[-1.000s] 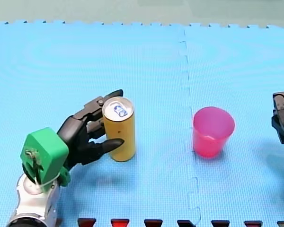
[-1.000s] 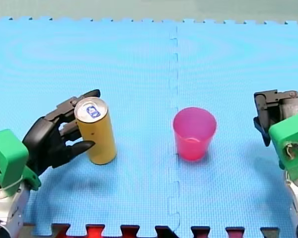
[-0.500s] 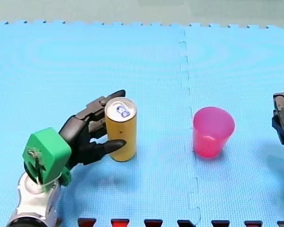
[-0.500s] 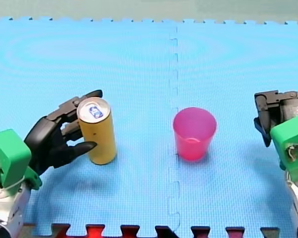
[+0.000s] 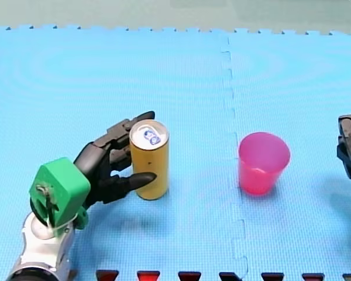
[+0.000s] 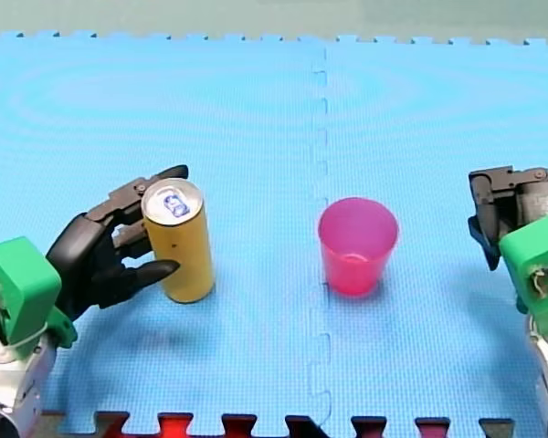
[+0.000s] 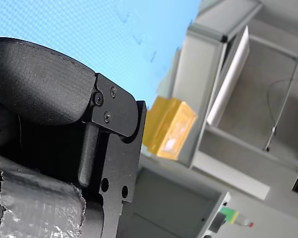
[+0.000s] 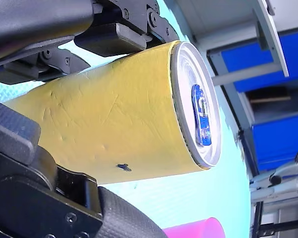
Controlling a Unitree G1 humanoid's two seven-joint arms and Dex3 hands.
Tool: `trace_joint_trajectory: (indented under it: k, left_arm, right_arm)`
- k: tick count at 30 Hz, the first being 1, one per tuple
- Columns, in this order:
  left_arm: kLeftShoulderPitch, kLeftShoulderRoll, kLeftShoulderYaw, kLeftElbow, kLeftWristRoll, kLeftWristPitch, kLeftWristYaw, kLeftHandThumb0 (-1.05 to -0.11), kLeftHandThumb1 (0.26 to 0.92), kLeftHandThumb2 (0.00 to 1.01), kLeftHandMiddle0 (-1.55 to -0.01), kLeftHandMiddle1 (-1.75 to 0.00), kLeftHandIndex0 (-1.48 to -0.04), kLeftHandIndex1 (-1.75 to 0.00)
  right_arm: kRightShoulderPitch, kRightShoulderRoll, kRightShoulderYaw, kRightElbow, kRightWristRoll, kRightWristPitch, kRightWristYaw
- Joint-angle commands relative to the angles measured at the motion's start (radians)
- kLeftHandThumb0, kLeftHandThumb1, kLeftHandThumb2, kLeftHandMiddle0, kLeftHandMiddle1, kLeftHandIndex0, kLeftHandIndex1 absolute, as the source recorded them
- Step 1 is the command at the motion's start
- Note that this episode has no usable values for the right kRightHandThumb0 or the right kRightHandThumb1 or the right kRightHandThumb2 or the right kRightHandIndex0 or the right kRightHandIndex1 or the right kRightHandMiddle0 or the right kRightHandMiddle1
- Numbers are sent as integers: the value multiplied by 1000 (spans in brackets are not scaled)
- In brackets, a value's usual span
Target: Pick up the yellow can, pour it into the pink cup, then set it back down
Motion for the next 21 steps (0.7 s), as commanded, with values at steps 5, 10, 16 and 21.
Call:
trace_joint_trajectory:
  k: [5,10,16,21]
  left_arm:
    - [3,11,11,-6,-13,-2,-6,-1048,792,12,-473,-1,-397,-3]
    - [6,12,12,-5,-12,-2,-1,-1048,795,11,-475,-2,-402,-5]
    - [-14,19,9,16,1,12,16,-1048,784,2,-477,-2,-401,-2]
    - [-23,14,4,22,8,15,28,-1048,779,0,-477,-1,-400,-1]
  right_arm:
    - [0,-12,-3,-2,3,1,5]
    - [-3,-16,-3,3,2,4,7]
    - [-2,-18,-5,8,6,2,17]
    - [1,-22,-8,7,10,-3,26]
